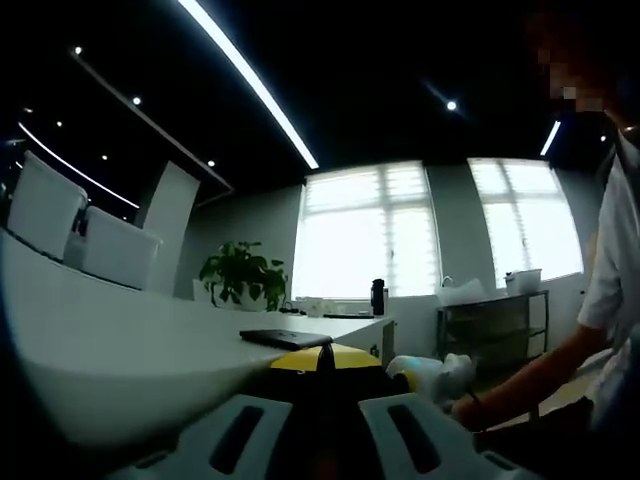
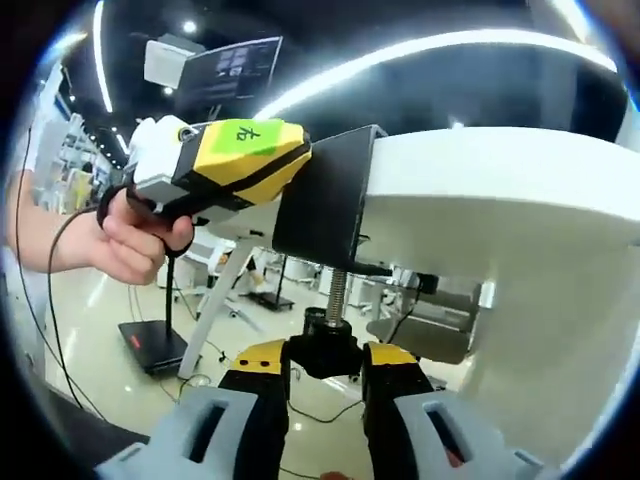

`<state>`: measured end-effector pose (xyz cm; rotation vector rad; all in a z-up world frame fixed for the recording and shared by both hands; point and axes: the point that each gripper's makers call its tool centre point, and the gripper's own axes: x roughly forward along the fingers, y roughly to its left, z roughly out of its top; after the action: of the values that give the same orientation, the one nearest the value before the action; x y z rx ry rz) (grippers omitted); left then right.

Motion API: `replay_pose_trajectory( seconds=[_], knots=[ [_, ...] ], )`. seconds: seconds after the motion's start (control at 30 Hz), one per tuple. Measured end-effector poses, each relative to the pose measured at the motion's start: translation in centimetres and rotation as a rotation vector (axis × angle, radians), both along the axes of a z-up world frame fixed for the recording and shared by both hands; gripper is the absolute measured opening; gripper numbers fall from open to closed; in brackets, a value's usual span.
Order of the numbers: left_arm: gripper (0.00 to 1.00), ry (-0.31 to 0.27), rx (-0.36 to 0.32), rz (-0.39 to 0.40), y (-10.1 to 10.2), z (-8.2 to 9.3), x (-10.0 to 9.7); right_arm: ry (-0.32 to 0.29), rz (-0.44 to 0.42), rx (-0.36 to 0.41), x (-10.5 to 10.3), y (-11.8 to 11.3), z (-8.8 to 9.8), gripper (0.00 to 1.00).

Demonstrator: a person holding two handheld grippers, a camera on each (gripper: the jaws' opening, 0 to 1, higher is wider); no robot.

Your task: Clamp the fixed fixture on the desktop, loosen the retaining clip, secure it to the edge of the desk, and tighten the retaining clip.

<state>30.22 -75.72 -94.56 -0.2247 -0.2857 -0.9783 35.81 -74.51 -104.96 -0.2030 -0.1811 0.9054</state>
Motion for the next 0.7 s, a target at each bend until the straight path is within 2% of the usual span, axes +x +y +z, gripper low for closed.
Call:
replay_pose_trajectory(
  seconds=[0.07, 0.1, 0.17, 0.23, 0.37, 0.5, 0.63, 0.7],
  knots=[
    [0.02, -0.001, 0.000, 0.001, 0.0, 0.0, 0.0, 0.030, -0.062, 0.027, 0.4, -0.5, -0.7, 0.32],
    [0.02, -0.001, 0.001, 0.001, 0.0, 0.0, 0.0, 0.054, -0.090, 0.056, 0.4, -0.7, -0.9, 0.37],
    [0.02, -0.003, 0.010, 0.004, 0.0, 0.0, 0.0, 0.130, -0.195, 0.166, 0.5, -1.6, -1.2, 0.44],
    [0.02, -0.008, 0.018, 0.006, -0.1, 0.0, -0.1, 0.149, -0.291, 0.242, 0.3, -2.5, -1.3, 0.45],
    [0.02, -0.003, 0.007, 0.007, 0.0, 0.0, -0.1, 0.145, -0.405, 0.272, -0.9, -2.6, -1.2, 0.46],
    [0.02, 0.000, 0.004, 0.008, 0.0, 0.0, -0.1, 0.106, -0.503, 0.240, -1.6, -2.4, -0.8, 0.46],
    [0.02, 0.001, 0.008, 0.009, -0.1, 0.0, 0.0, 0.110, -0.491, 0.233, -1.4, -0.8, -0.6, 0.44],
    [0.02, 0.001, 0.009, 0.009, -0.1, -0.1, 0.0, 0.102, -0.493, 0.246, -1.2, -0.6, -0.1, 0.40]
  ],
)
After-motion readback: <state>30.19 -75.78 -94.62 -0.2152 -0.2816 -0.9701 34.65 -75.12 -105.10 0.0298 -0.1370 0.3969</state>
